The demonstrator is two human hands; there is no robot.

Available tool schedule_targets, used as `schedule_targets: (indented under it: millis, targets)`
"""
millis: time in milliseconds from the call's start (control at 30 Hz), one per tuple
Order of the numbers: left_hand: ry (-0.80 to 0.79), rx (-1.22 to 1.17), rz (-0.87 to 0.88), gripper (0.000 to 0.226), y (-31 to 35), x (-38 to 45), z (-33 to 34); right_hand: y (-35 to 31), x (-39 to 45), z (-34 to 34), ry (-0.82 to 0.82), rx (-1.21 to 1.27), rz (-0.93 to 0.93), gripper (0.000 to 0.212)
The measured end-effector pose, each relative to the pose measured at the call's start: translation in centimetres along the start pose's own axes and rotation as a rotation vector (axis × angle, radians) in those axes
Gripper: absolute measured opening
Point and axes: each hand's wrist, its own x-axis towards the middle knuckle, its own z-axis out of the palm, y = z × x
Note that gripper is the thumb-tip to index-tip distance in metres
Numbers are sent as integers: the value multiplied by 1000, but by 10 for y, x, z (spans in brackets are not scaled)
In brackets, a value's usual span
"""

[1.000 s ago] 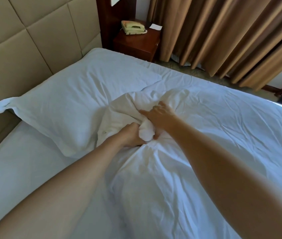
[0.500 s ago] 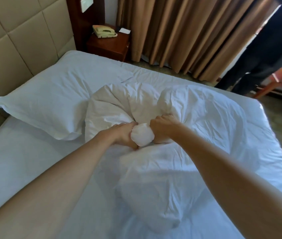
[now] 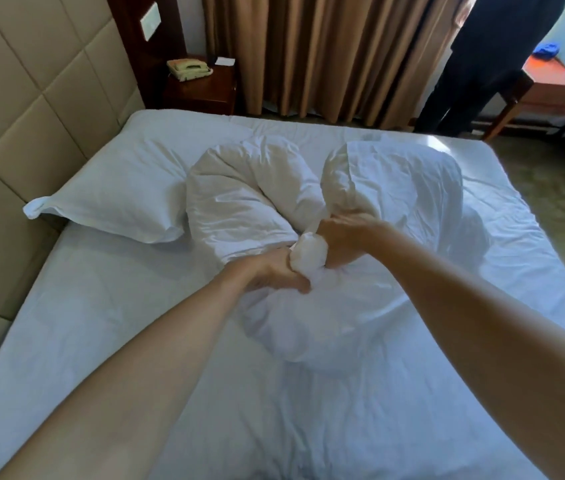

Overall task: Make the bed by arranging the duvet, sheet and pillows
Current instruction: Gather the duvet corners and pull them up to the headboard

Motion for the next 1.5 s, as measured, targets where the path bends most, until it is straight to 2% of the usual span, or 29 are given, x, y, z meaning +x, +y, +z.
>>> schedule_targets:
  millis: [67,167,233,300,400,600,733,867,967,1100,1200,1267,1400,1500]
  targets:
    - [50,17,-1,91,-3,-13,12,-7,-10,10,-24,46,2,54]
    - [79,43,-45,66,-4,-27,33,-11,-33,25,-51,126,5,62]
    - [83,91,-80,64,1,-30,52,-8,-53,38,-61,143,13,65]
    - [60,134,-95,64,11,-30,76,3,-76,54,-103,132,51,58]
    - [-4,172,-60,51,42,-42,127,27,-119,87,-163,146,117,50]
    - [-16,229,-5,44,101,-56,267,84,-226,174,-234,183,139,30]
    - [-25,276,-34,32,125,-67,344,114,-273,230,-291,179,130,38]
    - [-21,396,-45,25,150,-73,389,142,-303,263,-334,170,114,57]
    - [16,585,-11,29,167,-76,404,157,-316,271,-350,193,117,71]
    - [32,772,50,28,175,-74,420,162,-321,279,-389,153,111,68]
    - [-64,776,92,43,173,-65,426,164,-310,291,-484,96,83,54]
    - [-77,736,112,47,171,-59,427,167,-301,296,-454,83,73,40]
    - [8,624,82,37,168,-48,416,168,-286,289,-282,142,64,29]
    - [61,521,24,25,160,-46,398,163,-272,289,-259,176,49,25]
